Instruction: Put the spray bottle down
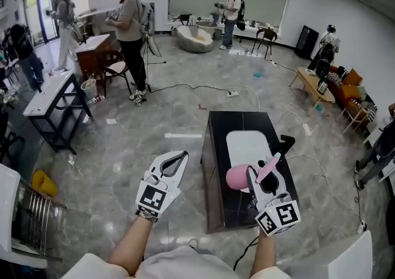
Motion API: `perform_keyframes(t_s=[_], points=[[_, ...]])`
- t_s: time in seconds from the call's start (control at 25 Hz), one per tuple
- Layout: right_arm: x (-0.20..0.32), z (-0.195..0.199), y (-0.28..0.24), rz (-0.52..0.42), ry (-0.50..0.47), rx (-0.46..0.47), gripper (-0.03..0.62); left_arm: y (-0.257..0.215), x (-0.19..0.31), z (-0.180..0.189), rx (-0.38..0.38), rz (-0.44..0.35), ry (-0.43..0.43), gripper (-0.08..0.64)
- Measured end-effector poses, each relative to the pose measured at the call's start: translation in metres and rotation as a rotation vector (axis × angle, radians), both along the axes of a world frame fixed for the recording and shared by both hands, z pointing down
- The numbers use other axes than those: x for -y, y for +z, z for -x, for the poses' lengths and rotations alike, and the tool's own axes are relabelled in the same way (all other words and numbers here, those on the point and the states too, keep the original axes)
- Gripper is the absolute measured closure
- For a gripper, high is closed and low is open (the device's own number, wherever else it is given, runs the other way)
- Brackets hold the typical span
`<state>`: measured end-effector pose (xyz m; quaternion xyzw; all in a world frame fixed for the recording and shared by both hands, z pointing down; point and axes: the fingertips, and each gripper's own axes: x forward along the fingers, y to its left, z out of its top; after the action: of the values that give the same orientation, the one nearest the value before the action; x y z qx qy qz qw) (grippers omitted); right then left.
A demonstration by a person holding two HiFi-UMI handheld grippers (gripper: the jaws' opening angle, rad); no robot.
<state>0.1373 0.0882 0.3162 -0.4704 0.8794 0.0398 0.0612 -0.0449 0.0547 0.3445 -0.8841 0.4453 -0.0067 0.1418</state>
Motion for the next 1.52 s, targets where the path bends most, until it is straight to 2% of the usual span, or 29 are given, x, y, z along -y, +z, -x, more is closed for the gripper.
perform_keyframes(t_s=[0.16, 0.44, 0.8, 0.96, 1.24, 1.52], points=[[0.031, -0.007, -0.002, -0.004, -0.027, 0.000, 0.440, 0.003, 0.030, -0.012, -0.009, 0.042, 0.014, 0.555], [0.067, -0.016, -0.004, -0.013, -0.056, 0.004, 0.440, 0.006, 0.060, -0.024, -0.001, 0.062, -0.003, 0.555], [0.088, -0.038, 0.004, 0.000, -0.034, 0.009, 0.440, 0.015, 0.082, -0.043, 0.008, 0.080, -0.006, 0.555], [0.107, -0.036, 0.012, 0.019, -0.018, 0.008, 0.440, 0.023, 0.103, -0.038, 0.006, 0.091, -0.003, 0.555], [0.162, -0.042, 0.022, 0.029, 0.037, 0.001, 0.440, 0.034, 0.170, -0.049, 0.001, 0.092, 0.051, 0.555], [0.249, -0.037, 0.031, 0.031, 0.092, -0.027, 0.440, 0.038, 0.265, -0.056, 0.015, 0.099, 0.110, 0.555]])
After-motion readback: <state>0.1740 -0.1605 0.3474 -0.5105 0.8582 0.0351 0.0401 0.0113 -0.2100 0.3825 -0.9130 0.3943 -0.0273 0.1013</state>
